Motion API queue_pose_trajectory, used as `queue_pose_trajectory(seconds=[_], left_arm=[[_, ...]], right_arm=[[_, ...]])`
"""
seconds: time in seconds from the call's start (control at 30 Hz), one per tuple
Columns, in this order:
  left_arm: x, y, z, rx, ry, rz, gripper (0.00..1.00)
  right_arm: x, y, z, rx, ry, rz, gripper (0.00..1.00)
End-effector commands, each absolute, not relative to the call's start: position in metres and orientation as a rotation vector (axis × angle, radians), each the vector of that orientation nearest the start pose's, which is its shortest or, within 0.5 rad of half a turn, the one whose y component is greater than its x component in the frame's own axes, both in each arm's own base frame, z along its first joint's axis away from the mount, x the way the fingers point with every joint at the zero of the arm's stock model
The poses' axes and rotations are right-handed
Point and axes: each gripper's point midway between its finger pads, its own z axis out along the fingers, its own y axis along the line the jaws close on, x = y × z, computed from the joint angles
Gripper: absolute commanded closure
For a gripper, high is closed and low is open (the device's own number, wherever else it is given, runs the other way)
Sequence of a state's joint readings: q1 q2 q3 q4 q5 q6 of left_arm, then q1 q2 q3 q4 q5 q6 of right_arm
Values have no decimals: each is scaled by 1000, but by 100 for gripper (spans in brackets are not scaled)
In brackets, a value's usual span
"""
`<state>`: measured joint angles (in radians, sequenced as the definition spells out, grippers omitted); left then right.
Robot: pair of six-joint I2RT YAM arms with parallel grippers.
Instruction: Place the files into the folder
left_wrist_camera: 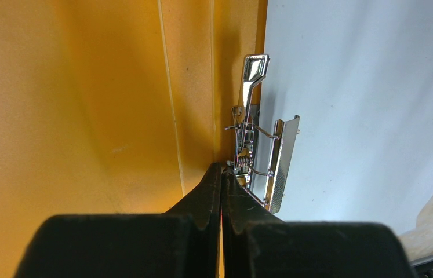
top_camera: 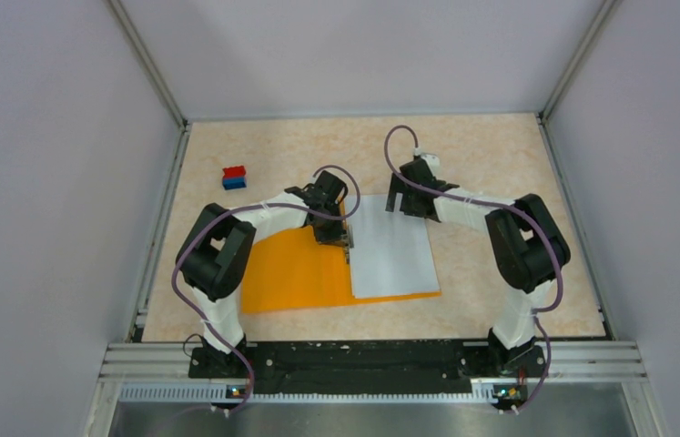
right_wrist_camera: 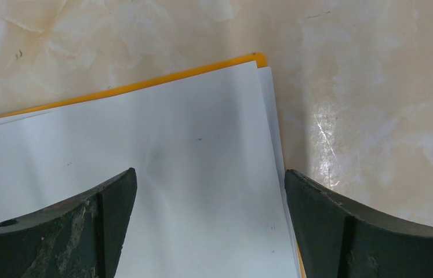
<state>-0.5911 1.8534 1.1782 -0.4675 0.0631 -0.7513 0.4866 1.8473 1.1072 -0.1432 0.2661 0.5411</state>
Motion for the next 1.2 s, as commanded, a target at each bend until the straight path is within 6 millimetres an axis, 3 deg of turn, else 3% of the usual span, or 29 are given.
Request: queue_pose_trajectory(seconds=[0.0,0.7,0.97,1.17], left_arm=[[320,-257,27,-184,2763,-438,100],[320,-256,26,-182,2764,-434,100],[320,-255,27,-180,2763,-433,100],[320,-253,27,-182,2761,-427,100]], right_arm=[[399,203,45,149,2412,199,4],[398,217,70,127,2371,251,4],[399,204,71,178,2373,188,4],[403,195,86,220,2353,211,4]])
